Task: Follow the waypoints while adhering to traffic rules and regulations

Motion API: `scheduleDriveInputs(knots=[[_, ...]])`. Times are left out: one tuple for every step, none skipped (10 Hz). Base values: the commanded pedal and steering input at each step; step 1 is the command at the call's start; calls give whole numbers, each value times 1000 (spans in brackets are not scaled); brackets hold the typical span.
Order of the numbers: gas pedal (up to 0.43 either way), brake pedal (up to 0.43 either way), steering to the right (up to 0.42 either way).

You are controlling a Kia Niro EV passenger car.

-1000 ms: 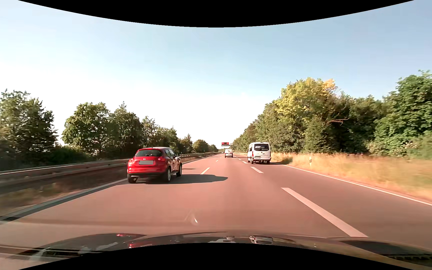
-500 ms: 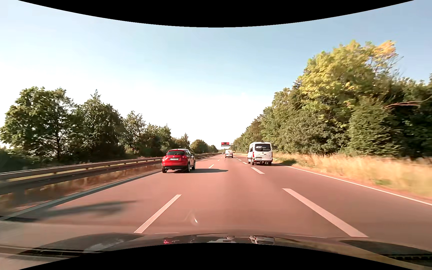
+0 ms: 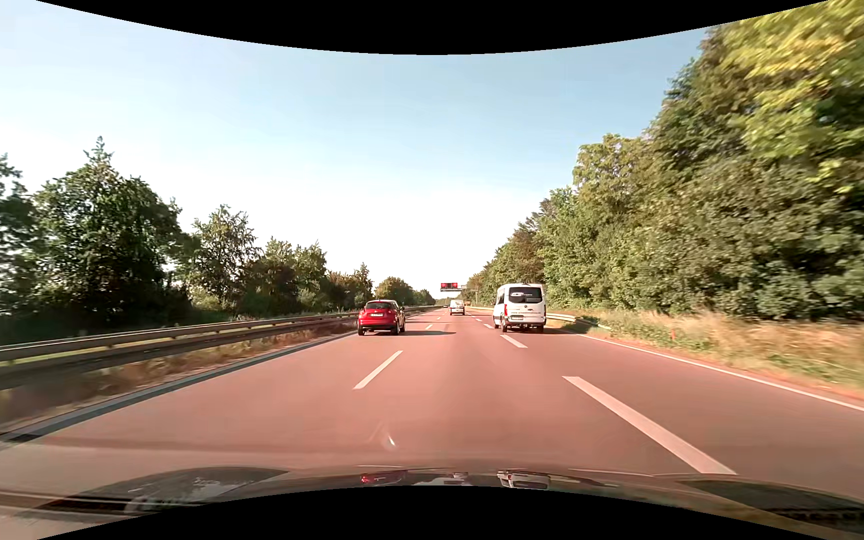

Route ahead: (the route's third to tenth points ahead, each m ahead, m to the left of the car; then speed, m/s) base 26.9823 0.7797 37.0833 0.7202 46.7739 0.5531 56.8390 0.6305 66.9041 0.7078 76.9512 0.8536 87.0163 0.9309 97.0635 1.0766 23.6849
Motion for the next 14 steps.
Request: scheduleDriveInputs(knots=[[138, 6, -2], [150, 6, -2], [150, 6, -2], [157, 6, -3], [177, 6, -2], [189, 6, -2], [189, 6, -2], [189, 6, -2], [189, 6, -2], [220, 6, -2], [240, 6, -2], [240, 6, -2], [248, 6, -2], [248, 6, -2]])
